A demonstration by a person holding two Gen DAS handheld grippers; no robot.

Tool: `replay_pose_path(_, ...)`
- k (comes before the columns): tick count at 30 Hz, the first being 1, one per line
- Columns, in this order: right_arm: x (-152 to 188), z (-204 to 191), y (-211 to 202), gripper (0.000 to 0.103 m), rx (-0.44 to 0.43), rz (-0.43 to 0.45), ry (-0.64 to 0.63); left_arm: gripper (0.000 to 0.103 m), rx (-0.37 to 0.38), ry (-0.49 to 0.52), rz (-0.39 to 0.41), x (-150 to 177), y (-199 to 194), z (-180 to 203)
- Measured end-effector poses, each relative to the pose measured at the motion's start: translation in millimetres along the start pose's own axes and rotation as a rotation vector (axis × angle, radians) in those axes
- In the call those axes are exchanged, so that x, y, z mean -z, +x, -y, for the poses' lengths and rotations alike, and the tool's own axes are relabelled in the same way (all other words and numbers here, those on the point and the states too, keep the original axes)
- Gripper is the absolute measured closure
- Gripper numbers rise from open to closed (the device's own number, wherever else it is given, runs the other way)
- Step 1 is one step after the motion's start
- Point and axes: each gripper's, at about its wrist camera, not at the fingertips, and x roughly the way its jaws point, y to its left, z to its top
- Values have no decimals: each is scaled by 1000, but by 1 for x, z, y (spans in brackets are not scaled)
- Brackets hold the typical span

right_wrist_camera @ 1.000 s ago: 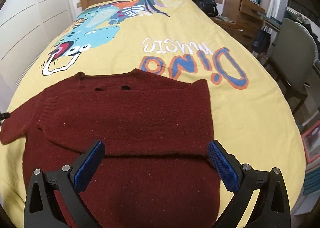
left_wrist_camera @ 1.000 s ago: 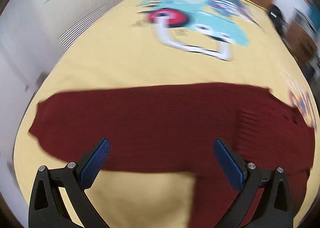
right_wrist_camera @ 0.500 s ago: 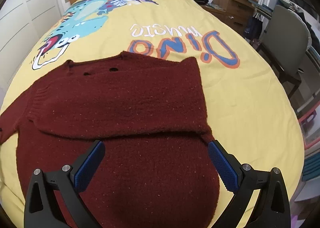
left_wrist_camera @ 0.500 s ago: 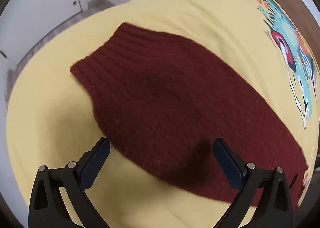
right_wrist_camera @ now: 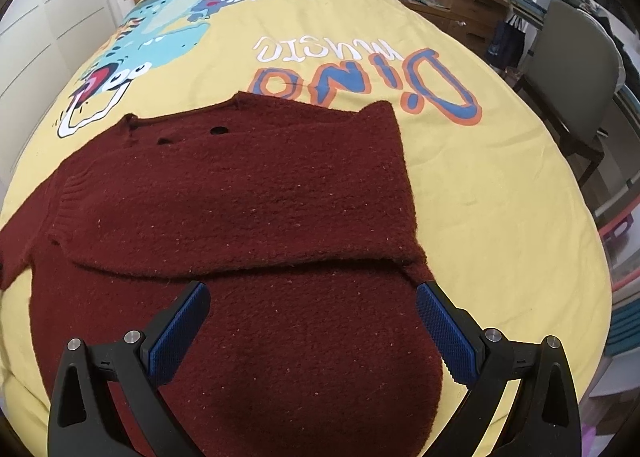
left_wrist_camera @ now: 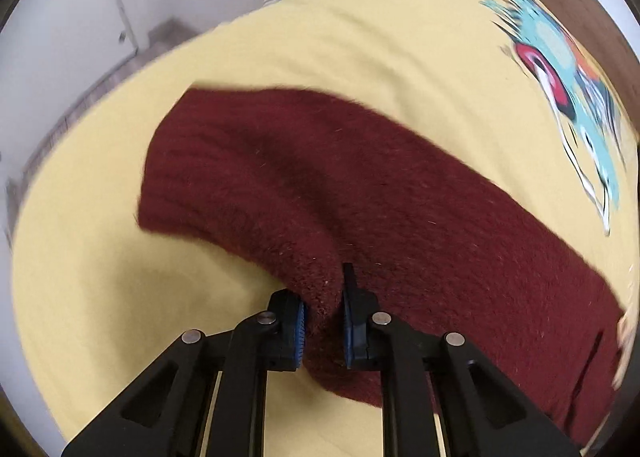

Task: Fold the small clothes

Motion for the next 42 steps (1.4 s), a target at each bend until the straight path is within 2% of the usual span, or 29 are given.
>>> replay_pose_path(6, -5, 1, -3, 1, 10, -10, -10, 92, 34, 156, 56, 6, -37, 56)
replay_pose_path(10, -7, 3, -7, 1, 9, -4, -16, 92, 103, 254, 82, 17, -64, 105)
replay_pose_path(17, -7, 9, -10, 1, -5, -2, -10, 92, 202, 439, 92, 86, -92, 204)
replay_pose_path(26, -10, 22, -12, 1, -20, 2, 12, 92, 342, 638, 78, 140, -110, 327)
replay_pose_path(32, -12, 30, -12, 1, -19, 0, 16, 92, 399, 759, 54, 190, -104, 399)
replay_pose_path(36, -12, 32, -7, 1, -21, -13, 17, 92, 402, 814, 37, 225, -92, 431)
replay_pose_path(40, -10, 33, -1, 1, -24, -33, 20, 92, 331, 870, 20, 255, -59, 450)
replay_pose_path(42, -8, 34, 3, 1, -25, -44, 22, 91, 308, 870, -6, 262, -43, 446)
